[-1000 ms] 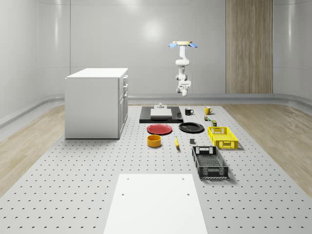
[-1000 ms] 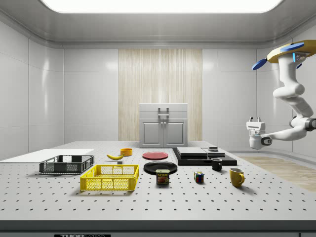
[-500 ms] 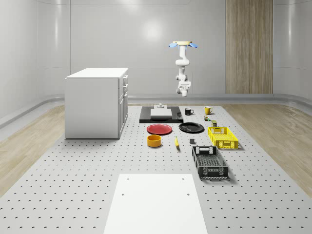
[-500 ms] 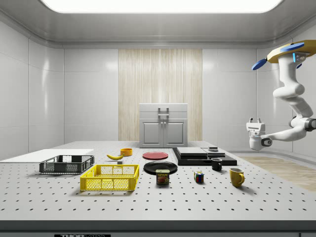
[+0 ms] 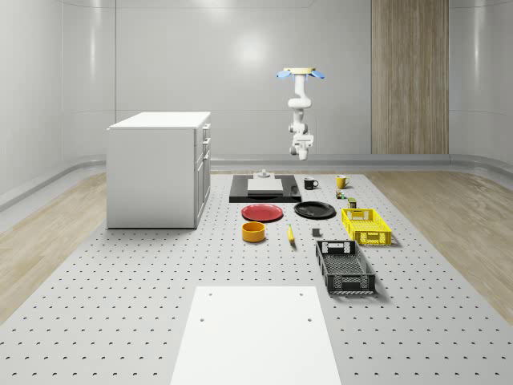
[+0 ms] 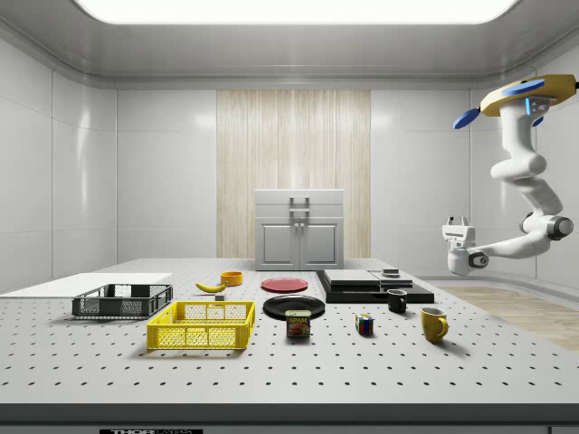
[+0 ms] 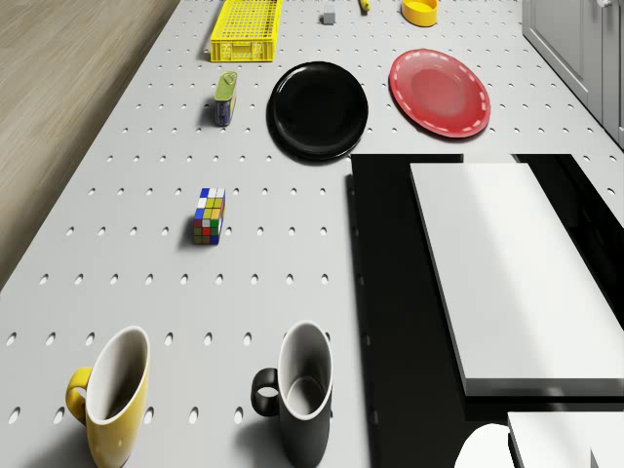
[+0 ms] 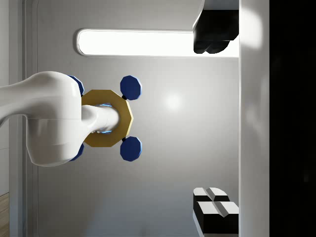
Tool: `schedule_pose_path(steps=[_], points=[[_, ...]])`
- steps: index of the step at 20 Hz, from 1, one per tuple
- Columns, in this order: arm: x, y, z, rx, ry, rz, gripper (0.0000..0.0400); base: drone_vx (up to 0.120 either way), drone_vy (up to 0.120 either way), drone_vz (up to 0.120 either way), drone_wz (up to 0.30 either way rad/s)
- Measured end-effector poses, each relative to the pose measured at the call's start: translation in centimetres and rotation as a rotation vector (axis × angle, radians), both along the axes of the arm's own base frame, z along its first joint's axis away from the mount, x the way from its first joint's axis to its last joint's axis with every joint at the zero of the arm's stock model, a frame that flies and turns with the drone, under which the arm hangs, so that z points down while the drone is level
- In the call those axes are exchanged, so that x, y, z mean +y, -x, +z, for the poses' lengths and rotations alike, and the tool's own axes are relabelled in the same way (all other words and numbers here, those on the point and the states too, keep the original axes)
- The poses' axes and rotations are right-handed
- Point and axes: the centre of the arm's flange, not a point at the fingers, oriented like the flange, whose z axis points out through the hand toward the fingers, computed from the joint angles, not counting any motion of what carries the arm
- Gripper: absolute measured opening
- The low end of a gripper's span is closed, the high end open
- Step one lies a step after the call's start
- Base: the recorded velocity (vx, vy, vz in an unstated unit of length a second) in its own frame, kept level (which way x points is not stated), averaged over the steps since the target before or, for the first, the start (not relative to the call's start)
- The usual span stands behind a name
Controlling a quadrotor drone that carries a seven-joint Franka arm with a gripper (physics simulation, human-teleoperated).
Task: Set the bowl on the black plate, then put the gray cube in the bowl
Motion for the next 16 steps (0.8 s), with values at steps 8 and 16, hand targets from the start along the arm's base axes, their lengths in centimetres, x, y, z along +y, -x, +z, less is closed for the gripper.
schedule_pose_path(steps=[8,16], points=[[0.05,0.06,0.0,-0.006,0.005,0.0,0.04,0.12,-0.12,0.0,0.0],[0.22,0.12,0.0,-0.012,0.022,0.0,0.04,0.12,-0.12,0.0,0.0]])
